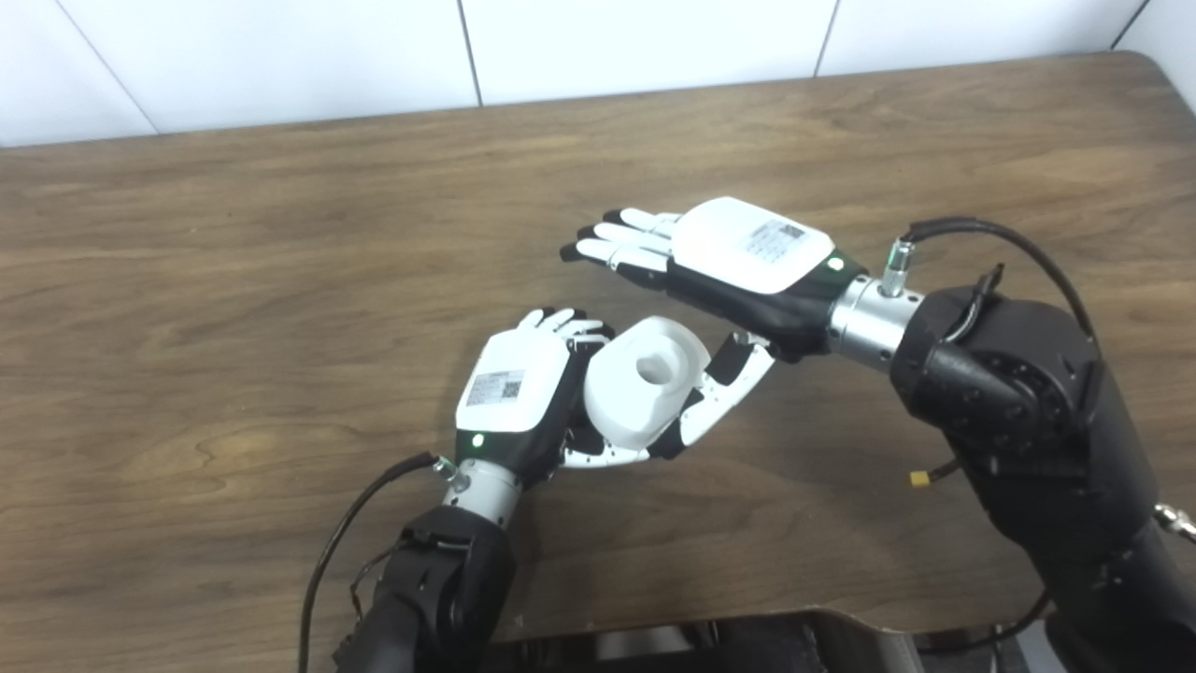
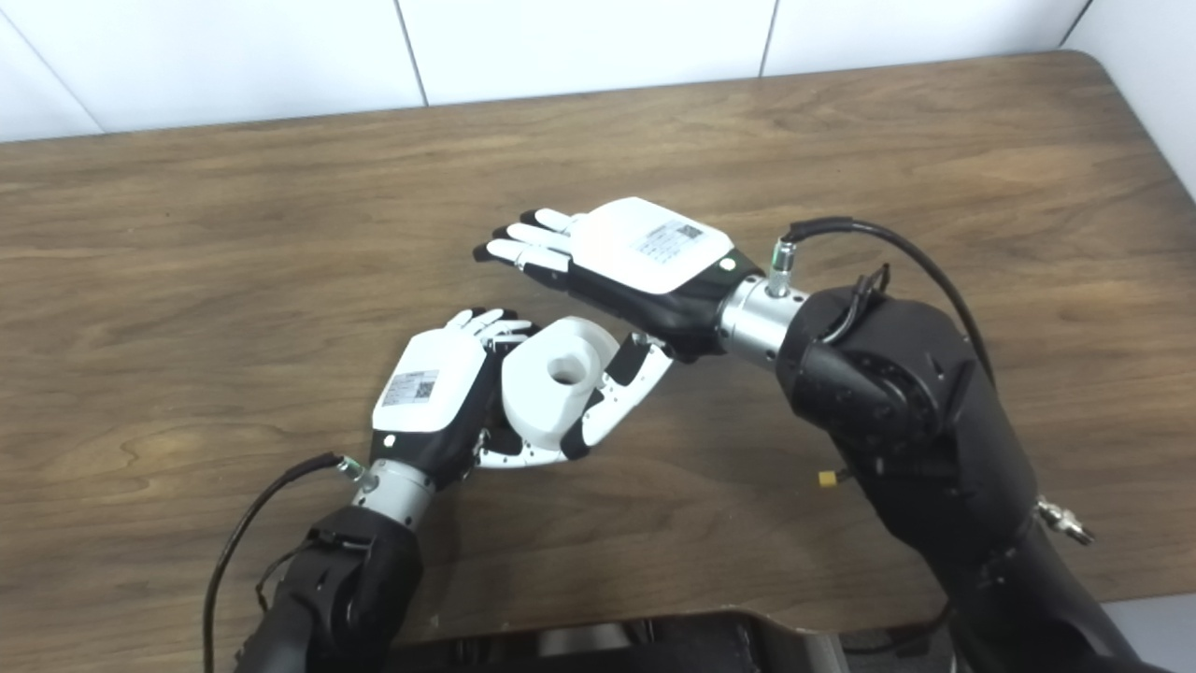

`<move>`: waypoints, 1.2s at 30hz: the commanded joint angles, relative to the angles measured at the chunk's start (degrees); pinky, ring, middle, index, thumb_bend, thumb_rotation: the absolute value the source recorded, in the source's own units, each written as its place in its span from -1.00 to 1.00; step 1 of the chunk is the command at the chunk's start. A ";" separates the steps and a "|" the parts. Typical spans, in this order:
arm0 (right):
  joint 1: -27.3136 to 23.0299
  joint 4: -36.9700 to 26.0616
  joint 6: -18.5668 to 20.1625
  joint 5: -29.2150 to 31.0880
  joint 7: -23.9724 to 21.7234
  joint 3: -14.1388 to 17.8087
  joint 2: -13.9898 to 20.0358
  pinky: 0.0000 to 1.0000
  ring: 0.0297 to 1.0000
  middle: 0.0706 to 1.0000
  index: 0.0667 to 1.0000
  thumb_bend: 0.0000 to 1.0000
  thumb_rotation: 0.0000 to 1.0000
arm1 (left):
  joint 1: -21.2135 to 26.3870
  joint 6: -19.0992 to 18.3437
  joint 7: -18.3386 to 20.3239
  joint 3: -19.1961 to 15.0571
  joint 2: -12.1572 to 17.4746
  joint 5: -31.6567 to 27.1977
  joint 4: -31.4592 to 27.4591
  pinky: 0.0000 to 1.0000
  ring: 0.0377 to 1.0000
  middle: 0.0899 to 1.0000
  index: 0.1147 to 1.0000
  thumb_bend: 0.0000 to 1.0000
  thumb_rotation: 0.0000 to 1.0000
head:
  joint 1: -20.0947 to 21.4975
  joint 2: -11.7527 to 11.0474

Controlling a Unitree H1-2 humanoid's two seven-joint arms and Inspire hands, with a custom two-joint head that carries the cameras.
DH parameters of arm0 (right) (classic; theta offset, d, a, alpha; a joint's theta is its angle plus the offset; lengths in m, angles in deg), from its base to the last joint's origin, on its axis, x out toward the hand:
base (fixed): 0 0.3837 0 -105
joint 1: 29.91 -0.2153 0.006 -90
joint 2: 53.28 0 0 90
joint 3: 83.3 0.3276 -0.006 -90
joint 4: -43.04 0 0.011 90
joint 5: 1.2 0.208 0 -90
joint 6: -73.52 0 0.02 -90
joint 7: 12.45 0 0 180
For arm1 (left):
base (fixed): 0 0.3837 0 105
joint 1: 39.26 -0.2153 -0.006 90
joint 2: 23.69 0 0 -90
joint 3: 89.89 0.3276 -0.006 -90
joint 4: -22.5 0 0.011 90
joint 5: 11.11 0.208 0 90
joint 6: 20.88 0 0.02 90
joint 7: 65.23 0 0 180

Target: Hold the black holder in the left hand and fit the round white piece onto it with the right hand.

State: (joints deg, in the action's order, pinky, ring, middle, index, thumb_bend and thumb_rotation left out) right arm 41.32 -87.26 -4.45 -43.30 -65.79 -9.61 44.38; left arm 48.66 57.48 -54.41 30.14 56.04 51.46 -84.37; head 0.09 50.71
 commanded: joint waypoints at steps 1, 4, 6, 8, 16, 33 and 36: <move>-2.78 -2.58 0.84 1.30 -0.49 1.73 1.76 0.93 1.00 0.99 0.96 1.00 0.04 | -0.01 0.58 0.76 0.56 0.09 0.13 1.65 0.87 0.77 0.53 -0.16 0.04 -0.89 | 0.15 -0.04; -3.31 -3.54 2.14 2.14 -1.53 2.68 3.19 0.95 1.00 1.00 0.97 1.00 0.07 | -0.06 0.71 0.69 0.43 0.28 -0.07 1.64 0.87 0.77 0.52 -0.16 0.04 -0.89 | 0.06 -0.14; -3.61 -4.15 2.91 2.82 -2.06 3.20 4.02 0.97 1.00 1.00 0.99 1.00 0.07 | -0.12 0.69 0.81 0.37 0.45 -0.07 1.56 0.87 0.77 0.52 -0.16 0.04 -0.89 | 0.17 -0.19; -3.77 -4.84 4.17 3.92 -2.39 3.96 4.77 0.99 1.00 1.00 1.00 1.00 0.03 | -0.23 0.97 0.55 0.23 0.61 -0.29 1.56 0.87 0.77 0.52 -0.16 0.04 -0.89 | 0.14 -0.17; -3.63 -6.81 7.12 4.95 -2.74 5.30 6.34 1.00 1.00 1.00 1.00 1.00 -0.05 | -0.83 1.07 0.74 -0.14 0.99 -0.43 0.63 0.87 0.76 0.51 -0.16 0.04 -0.89 | -0.09 0.33; -4.77 -6.52 8.56 5.71 -2.09 5.79 8.00 1.00 1.00 1.00 1.00 1.00 0.06 | -0.58 -4.01 12.69 -0.77 1.39 2.05 -4.21 0.80 0.70 0.56 0.28 0.40 -0.72 | -0.64 1.57; -5.02 -6.45 8.96 6.18 -2.28 6.22 8.48 1.00 1.00 1.00 1.00 1.00 0.04 | -0.29 -5.49 17.14 -0.91 1.40 3.06 -5.40 0.83 0.77 0.64 0.52 0.50 -0.60 | -0.77 1.69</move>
State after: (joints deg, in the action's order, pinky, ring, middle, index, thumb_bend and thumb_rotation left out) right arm 38.31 -92.63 4.28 -37.64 -68.78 -4.54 51.38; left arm 49.41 54.05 -41.83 29.16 56.58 53.81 -89.90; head -0.61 52.38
